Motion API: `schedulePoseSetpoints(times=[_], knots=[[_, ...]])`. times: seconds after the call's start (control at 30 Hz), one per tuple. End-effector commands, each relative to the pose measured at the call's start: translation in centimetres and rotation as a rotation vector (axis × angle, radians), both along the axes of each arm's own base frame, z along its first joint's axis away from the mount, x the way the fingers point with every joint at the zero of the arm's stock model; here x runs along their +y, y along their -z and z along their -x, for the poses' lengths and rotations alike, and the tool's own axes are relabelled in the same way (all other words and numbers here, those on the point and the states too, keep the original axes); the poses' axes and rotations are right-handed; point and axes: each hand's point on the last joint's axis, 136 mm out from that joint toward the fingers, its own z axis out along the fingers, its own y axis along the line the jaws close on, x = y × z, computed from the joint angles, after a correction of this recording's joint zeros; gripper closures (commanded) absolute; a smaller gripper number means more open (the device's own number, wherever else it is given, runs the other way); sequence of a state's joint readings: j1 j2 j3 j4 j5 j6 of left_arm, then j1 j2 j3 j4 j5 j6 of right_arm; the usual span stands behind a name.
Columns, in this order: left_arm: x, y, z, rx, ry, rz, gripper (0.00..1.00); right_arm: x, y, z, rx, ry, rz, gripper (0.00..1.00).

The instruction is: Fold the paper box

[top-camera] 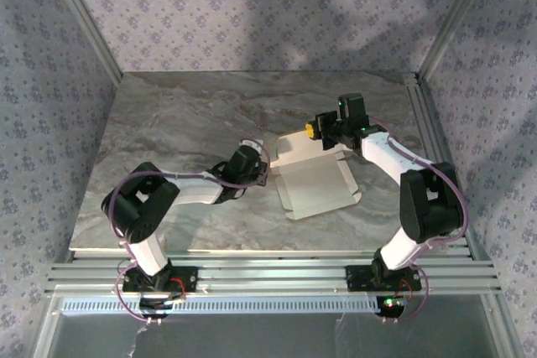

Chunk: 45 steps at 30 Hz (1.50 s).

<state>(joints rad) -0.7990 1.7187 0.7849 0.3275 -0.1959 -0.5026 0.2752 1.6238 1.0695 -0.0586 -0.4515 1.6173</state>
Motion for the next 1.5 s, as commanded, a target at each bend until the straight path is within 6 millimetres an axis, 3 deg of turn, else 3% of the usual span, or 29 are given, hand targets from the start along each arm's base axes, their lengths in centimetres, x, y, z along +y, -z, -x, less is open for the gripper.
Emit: schedulePoseSetpoints(times=[0.0, 0.1, 0.2, 0.23, 0.3, 0.33, 0.53, 0.67, 0.77, 0.83, 0.97, 1.1, 1.23, 1.37, 1.47], knots=[[3.1, -1.8, -1.8, -0.093, -0.308, -0.099, 1.00, 0.4, 0.6, 1.5, 0.051, 0.035, 0.005, 1.00], [2.6, -2.1, -1.4, -0.131, -0.374, -0.152, 1.00, 1.2, 0.6, 2.1, 0.046, 0.049, 0.001, 1.00], [0.7, -2.1, -0.9, -0.149, -0.321, -0.139, 1.00, 1.5, 0.5, 2.1, 0.049, 0.043, 0.001, 1.00], [0.5, -2.1, -0.5, -0.150, -0.296, -0.130, 0.93, 1.4, 0.6, 2.0, 0.053, 0.043, 0.002, 1.00], [0.1, -2.4, 0.3, -0.162, -0.207, -0.088, 0.59, 1.2, 0.6, 2.0, 0.054, 0.033, 0.003, 1.00], [-0.3, -3.1, 0.9, -0.175, -0.140, -0.058, 0.48, 1.1, 0.6, 1.9, 0.054, 0.024, 0.004, 1.00], [0.0, -6.1, 4.0, -0.166, 0.313, 0.029, 0.36, 0.6, 0.3, 1.4, 0.041, -0.041, 0.007, 1.00], [1.9, -7.7, 3.5, -0.180, 0.427, 0.121, 0.34, 1.0, 0.2, 1.0, 0.039, -0.078, -0.007, 1.00], [0.5, -8.3, 3.1, -0.182, 0.534, 0.156, 0.34, 1.1, 0.0, 0.9, 0.038, -0.085, -0.007, 1.00], [-0.4, -7.9, 2.4, -0.170, 0.554, 0.150, 0.16, 1.1, -0.2, 0.8, 0.035, -0.085, -0.007, 1.00], [-1.4, -7.1, 0.7, -0.166, 0.529, 0.169, 0.01, 1.0, -0.6, 0.7, 0.030, -0.084, -0.004, 1.00], [-1.0, -6.3, -1.5, -0.162, 0.418, 0.142, 0.07, 0.9, -0.8, 0.7, 0.023, -0.082, -0.004, 1.00], [-0.3, -5.2, -3.5, -0.119, 0.291, 0.112, 0.35, 0.9, -0.9, 0.6, 0.021, -0.078, -0.008, 1.00], [-1.3, -5.2, -3.1, -0.169, 0.267, 0.087, 0.53, 1.0, -1.0, 0.6, 0.017, -0.077, -0.011, 1.00], [-2.1, -5.1, -2.8, -0.188, 0.250, 0.068, 0.58, 0.9, -0.9, 0.6, 0.020, -0.074, -0.011, 1.00]])
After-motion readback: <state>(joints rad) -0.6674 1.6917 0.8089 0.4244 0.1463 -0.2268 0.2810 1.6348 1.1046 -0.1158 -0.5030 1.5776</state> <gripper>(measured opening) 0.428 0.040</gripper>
